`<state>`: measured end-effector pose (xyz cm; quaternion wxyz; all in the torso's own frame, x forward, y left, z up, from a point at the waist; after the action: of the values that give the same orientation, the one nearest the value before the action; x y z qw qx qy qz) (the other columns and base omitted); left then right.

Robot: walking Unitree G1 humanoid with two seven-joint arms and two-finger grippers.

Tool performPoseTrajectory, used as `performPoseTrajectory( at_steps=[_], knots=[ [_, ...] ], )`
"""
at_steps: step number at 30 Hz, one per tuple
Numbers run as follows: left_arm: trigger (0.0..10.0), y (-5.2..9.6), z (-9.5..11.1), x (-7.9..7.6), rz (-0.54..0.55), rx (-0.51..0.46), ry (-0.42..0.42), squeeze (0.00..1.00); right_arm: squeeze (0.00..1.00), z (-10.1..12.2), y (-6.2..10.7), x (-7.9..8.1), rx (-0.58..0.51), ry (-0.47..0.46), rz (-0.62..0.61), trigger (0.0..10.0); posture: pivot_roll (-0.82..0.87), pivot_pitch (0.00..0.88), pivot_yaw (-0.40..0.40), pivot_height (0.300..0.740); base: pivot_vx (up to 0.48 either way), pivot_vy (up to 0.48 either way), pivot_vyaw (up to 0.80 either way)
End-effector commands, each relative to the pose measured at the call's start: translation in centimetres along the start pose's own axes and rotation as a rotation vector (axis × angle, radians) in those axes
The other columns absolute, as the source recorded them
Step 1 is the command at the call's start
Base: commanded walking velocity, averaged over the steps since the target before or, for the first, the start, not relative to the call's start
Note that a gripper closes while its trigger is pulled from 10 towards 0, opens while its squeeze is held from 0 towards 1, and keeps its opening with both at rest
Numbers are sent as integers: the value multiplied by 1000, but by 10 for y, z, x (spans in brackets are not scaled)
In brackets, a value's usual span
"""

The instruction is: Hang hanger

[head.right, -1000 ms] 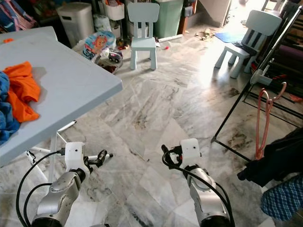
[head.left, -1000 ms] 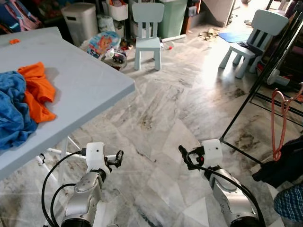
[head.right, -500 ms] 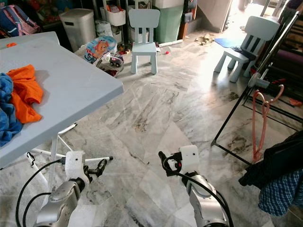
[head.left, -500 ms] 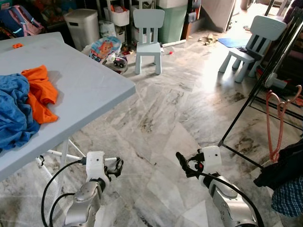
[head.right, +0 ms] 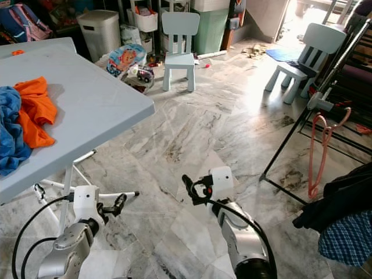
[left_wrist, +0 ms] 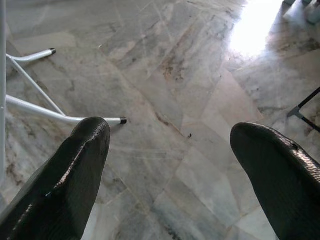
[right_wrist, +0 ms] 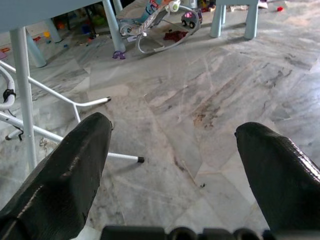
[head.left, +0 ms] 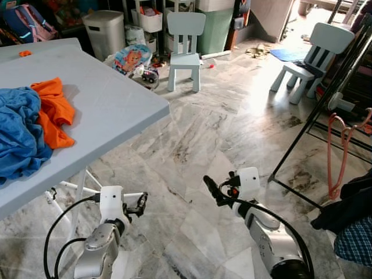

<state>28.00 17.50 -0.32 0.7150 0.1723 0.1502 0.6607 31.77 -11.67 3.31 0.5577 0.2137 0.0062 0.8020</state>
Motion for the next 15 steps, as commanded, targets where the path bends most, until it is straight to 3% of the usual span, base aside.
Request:
performPoseTrajectory(
  at_steps=[1,9,12,15],
  knots=[
    [10000,1,3,1,4,-5,-22,0,0,0,-1,0,0,-16,0,10000,167,46,-58,740,0,0,0],
    [10000,7,-1,9,49,-13,-9,0,0,-7,-13,16,69,-27,88,10000,268,47,-128,740,0,0,0],
    [10000,8,-1,10,59,-18,-4,0,0,-9,-14,17,82,-34,97,10000,268,47,-128,740,0,0,0],
    [10000,10,-1,11,84,-16,-31,0,0,-11,-15,17,100,-41,104,10000,312,49,-176,740,0,0,0]
  ],
)
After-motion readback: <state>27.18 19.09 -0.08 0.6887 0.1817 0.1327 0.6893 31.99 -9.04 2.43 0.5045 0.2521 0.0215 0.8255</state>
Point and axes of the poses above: a point about 5 cm out from each wrist's last joint towards the gripper, its own y axis pointing back from the gripper into the wrist, its own z axis along the axis of the wrist's last joint, x = y × z, the point moved 3 cm from there along -y, pointing out of the wrist towards the gripper, and after that the axes turned 10 degrees about -y, right-handed, at the moved point
